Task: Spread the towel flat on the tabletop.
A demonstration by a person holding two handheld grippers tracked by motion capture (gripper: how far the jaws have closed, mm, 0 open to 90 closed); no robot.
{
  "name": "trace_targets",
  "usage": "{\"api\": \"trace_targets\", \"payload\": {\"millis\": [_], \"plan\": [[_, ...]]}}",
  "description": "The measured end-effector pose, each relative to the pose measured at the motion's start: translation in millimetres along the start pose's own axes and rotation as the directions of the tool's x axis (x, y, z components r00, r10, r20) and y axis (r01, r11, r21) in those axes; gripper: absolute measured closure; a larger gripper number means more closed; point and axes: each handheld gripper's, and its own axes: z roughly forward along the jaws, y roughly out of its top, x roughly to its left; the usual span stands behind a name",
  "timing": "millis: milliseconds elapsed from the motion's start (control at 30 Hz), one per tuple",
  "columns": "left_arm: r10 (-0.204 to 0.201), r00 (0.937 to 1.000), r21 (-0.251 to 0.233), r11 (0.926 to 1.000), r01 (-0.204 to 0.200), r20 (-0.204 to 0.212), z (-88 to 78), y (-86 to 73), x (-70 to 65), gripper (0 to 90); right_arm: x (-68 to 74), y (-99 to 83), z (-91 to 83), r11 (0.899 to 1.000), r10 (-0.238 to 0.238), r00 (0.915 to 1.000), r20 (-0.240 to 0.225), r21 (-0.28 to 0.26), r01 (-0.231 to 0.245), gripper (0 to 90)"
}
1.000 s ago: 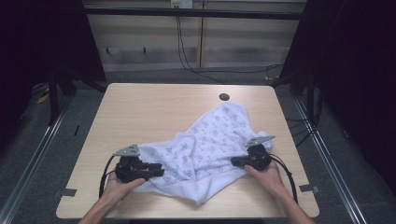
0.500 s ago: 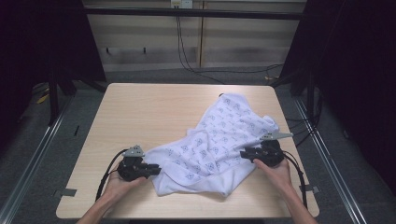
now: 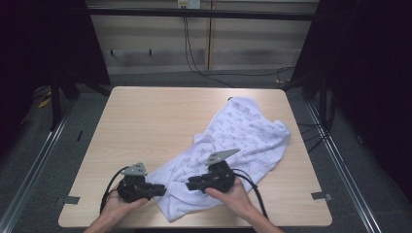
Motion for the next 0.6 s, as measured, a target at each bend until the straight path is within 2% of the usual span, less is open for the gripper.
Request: {"api": "trace_targets", "payload": {"millis": [67,133,200,267,300,333,367,400,433,467,567,600], "plan": [[-0.008,0.9993,-0.03,0.9995,0.007,-0.036,-3.6,2.9,9.7,79.2,6.5,4.9,23.2,0.999,-0.022,0.9997,-0.01,0.024,0.022,68.0],[-0.029,0.997,-0.044,0.9987,0.026,-0.071,-5.6,2.9,20.5,79.9,6.2,6.4,42.8,0.998,-0.033,0.9994,0.01,0.057,0.032,62.7],[-0.036,0.9942,-0.054,0.9981,0.031,-0.101,-8.5,2.0,29.0,80.0,3.5,4.8,57.2,0.997,-0.033,0.9994,0.01,0.073,0.032,60.9],[-0.05,0.9931,-0.049,0.9978,0.045,-0.106,-9.5,-0.1,33.3,80.0,1.5,1.7,68.5,0.995,-0.047,0.9985,0.029,0.091,0.044,58.4],[-0.047,0.9926,-0.025,0.9987,0.044,-0.112,-8.0,-2.0,34.1,79.9,0.0,-0.1,72.3,0.994,-0.056,0.998,0.031,0.096,0.053,57.1],[-0.046,0.993,-0.008,0.9989,0.046,-0.109,-6.7,-3.2,34.6,79.5,-1.5,-2.6,75.5,0.994,-0.039,0.9989,0.027,0.1,0.036,56.5],[-0.053,0.9939,0.012,0.9985,0.054,-0.096,-4.3,-4.6,34.8,78.8,-1.4,-3.7,76.4,0.994,-0.047,0.9982,0.037,0.105,0.042,57.2],[-0.051,0.9946,0.007,0.9986,0.052,-0.09,-3.8,-5.4,34.5,78.0,-0.4,-4.2,76.5,0.993,-0.061,0.9972,0.042,0.099,0.057,56.8],[-0.055,0.9941,0.01,0.9984,0.056,-0.094,-3.7,-5.0,33.6,77.7,0.4,-4.6,76.6,0.993,-0.066,0.9967,0.046,0.1,0.061,57.4],[-0.055,0.9941,0.01,0.9984,0.056,-0.094,-3.7,-5.0,33.6,77.7,2.9,-5.7,77.1,0.991,-0.09,0.9942,0.059,0.105,0.084,58.8],[-0.057,0.994,0.011,0.9982,0.059,-0.093,-3.6,-5.0,32.8,77.7,6.4,-6.8,77.6,0.986,-0.136,0.983,0.124,0.114,0.122,76.3],[-0.057,0.994,0.012,0.9982,0.058,-0.093,-3.7,-5.0,32.8,77.7,5.5,-6.7,76.9,0.986,-0.136,0.9813,0.136,0.116,0.12,83.7]]}}
